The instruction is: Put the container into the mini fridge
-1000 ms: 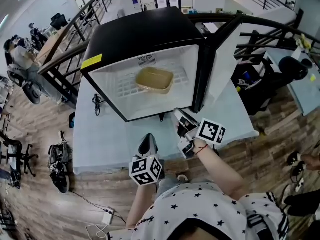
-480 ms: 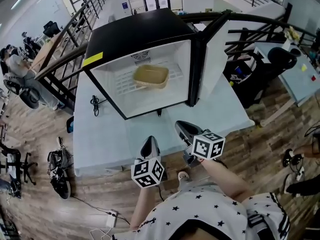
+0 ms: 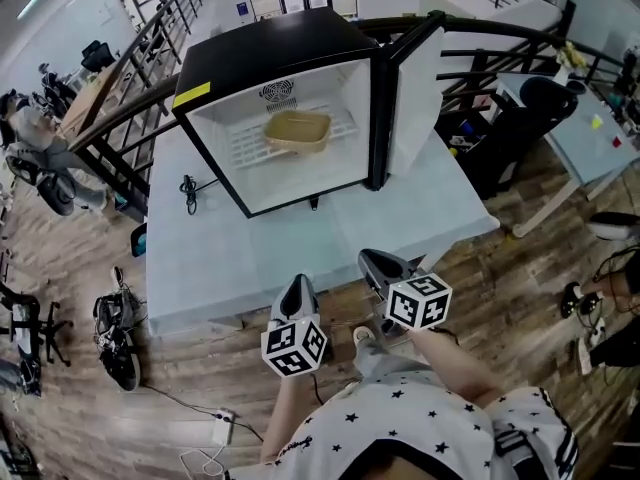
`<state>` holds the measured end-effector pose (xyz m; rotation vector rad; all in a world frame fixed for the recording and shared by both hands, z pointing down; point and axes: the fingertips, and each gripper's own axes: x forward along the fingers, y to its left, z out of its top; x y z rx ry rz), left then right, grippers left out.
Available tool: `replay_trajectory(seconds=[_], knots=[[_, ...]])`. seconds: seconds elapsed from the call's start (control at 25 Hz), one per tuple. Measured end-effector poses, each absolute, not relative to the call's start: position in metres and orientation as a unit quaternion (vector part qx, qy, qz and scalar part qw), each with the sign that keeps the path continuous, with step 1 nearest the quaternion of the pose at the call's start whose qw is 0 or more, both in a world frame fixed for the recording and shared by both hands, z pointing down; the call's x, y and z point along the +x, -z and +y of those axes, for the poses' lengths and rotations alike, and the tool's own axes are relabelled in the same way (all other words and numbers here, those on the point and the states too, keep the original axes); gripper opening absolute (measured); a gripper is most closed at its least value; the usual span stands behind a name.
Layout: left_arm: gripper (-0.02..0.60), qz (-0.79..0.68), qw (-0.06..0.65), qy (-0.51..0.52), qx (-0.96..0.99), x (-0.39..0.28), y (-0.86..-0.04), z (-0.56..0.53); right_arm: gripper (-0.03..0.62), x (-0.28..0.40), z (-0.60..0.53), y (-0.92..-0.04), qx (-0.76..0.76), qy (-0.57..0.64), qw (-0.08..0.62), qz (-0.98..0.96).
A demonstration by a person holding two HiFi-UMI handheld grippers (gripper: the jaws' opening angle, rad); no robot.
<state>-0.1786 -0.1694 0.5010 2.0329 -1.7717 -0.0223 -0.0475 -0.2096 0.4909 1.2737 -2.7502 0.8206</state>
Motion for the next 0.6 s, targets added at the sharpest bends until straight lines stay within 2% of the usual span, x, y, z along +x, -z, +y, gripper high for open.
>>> replay_trajectory(seconds=[0.6], knots=[[0.006,-0.636,0.223,0.017,0.739,-0.162,-0.498,-0.084,0.025,-0.032,-0.122,-0.482,0.412,-0.224,0.003,-0.883]])
